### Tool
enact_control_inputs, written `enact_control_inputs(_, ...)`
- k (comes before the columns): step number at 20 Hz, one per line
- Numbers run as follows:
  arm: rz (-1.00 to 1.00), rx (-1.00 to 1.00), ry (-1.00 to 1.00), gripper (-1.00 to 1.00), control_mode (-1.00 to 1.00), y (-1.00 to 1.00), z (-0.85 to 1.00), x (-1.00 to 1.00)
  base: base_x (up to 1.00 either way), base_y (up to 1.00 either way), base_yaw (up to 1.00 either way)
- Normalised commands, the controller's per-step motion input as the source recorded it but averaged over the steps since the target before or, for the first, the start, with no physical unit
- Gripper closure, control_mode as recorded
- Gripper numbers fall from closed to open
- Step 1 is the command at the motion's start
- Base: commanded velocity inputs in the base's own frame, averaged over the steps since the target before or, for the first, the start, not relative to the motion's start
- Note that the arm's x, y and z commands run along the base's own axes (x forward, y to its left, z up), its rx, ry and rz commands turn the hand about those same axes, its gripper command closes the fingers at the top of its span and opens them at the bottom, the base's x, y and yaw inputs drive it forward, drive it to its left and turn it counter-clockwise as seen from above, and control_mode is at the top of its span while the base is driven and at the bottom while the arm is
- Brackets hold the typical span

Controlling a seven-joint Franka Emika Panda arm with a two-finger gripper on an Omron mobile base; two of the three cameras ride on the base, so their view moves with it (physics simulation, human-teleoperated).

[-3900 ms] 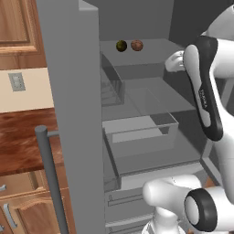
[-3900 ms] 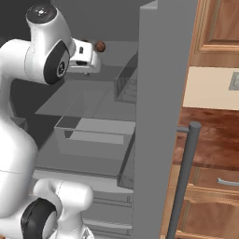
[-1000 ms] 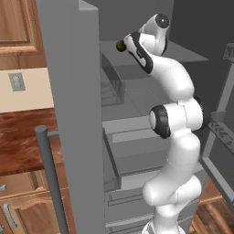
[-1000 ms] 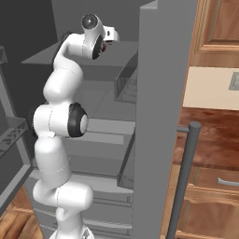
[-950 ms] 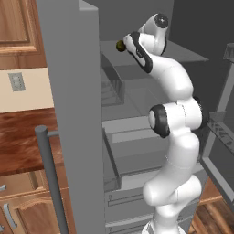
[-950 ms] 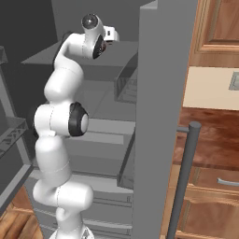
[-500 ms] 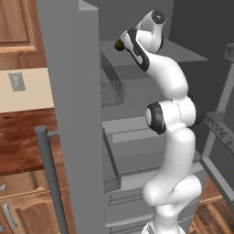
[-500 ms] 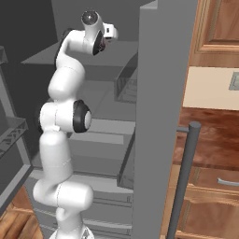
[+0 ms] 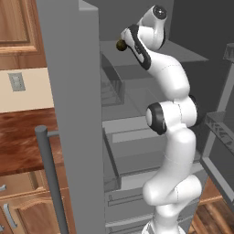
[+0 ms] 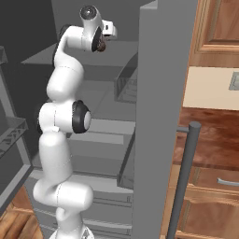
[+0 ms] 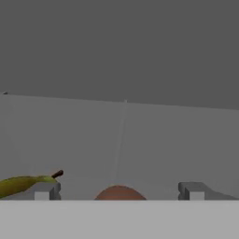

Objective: Pick the egg and butter from the fridge and place them by the bowl for mixing.

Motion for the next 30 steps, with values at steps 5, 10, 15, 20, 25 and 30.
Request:
enact_control_inputs(5,0.00,0.00,0.00,-1.00,-1.00,0.00,-0.03,0.00,0.00,0.00,0.00)
enact_control_inputs(10,0.00,0.00,0.00,-1.00,-1.00,0.00,-0.23,-0.15,0.00,0.00,0.00)
enact_control_inputs(15,0.00,0.00,0.01,-1.00,-1.00,0.00,-0.15,-0.12,0.00,0.00,0.00)
enact_control_inputs(20,0.00,0.00,0.06,-1.00,-1.00,0.00,-0.37,0.00,0.00,0.00,0.00)
enact_control_inputs(25,0.00,-0.01,0.04,-1.00,-1.00,0.00,-0.43,0.00,0.00,0.00,0.00)
enact_control_inputs(30,0.00,-0.04,0.09,1.00,-1.00,0.00,-0.55,0.00,0.00,0.00,0.00)
